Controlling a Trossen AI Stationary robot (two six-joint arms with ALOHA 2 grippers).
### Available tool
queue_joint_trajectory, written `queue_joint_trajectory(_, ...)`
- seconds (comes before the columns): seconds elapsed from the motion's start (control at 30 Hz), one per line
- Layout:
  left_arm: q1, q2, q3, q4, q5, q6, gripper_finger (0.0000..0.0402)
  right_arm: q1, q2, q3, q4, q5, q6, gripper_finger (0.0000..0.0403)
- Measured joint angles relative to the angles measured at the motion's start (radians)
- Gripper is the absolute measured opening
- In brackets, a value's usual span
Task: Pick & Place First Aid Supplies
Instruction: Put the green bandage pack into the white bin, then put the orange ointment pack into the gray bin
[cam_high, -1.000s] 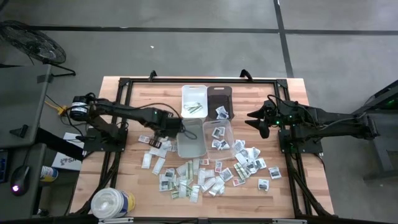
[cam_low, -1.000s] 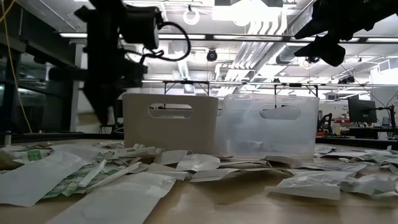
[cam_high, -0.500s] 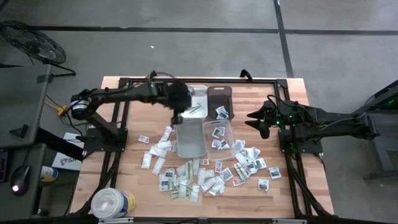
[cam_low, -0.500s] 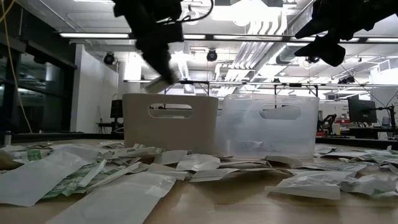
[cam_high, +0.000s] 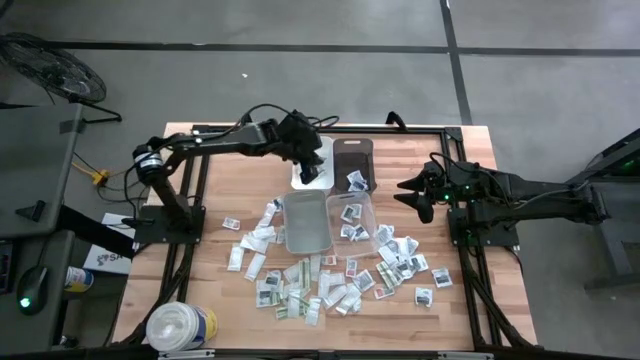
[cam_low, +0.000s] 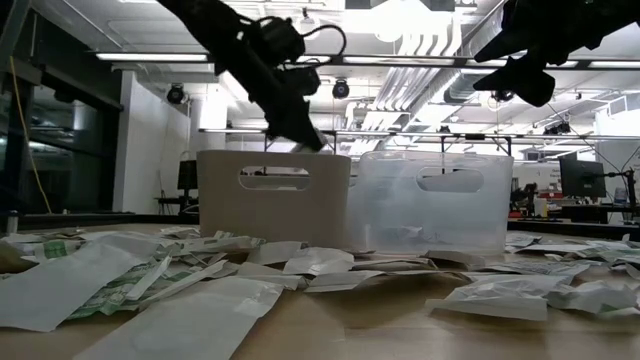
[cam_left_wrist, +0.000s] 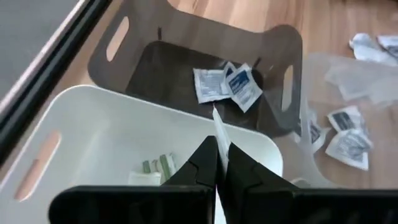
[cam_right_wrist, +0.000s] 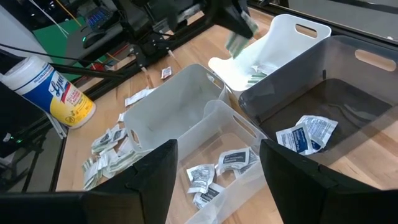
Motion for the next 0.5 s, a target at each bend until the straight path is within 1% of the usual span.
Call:
queue_joint_trajectory(0.1,0.007,0.022,0.0,-0.013,0.004,-0.016,0.0018,0.0,0.0,0.0,0.0,0.0,0.0,0.0222)
queue_joint_trajectory(0.3,0.02,0.031,0.0,-0.027,0.012,-0.014,0.0096,0.0,0.0,0.0,0.0,0.0,0.0,0.0222)
queue_joint_trajectory(0.37,0.031,0.031,0.0,-0.038,0.016,0.015,0.0118,0.0,0.0,0.0,0.0,-0.001,0.0,0.0222)
queue_joint_trajectory(0.43,0.047,0.022,0.0,-0.055,0.021,0.039,0.013,0.0,0.0,0.0,0.0,-0.001,0.0,0.0222)
queue_joint_trajectory(0.5,0.062,-0.003,0.0,-0.087,0.021,0.045,0.0134,0.0,0.0,0.0,0.0,-0.001,0.0,0.0222)
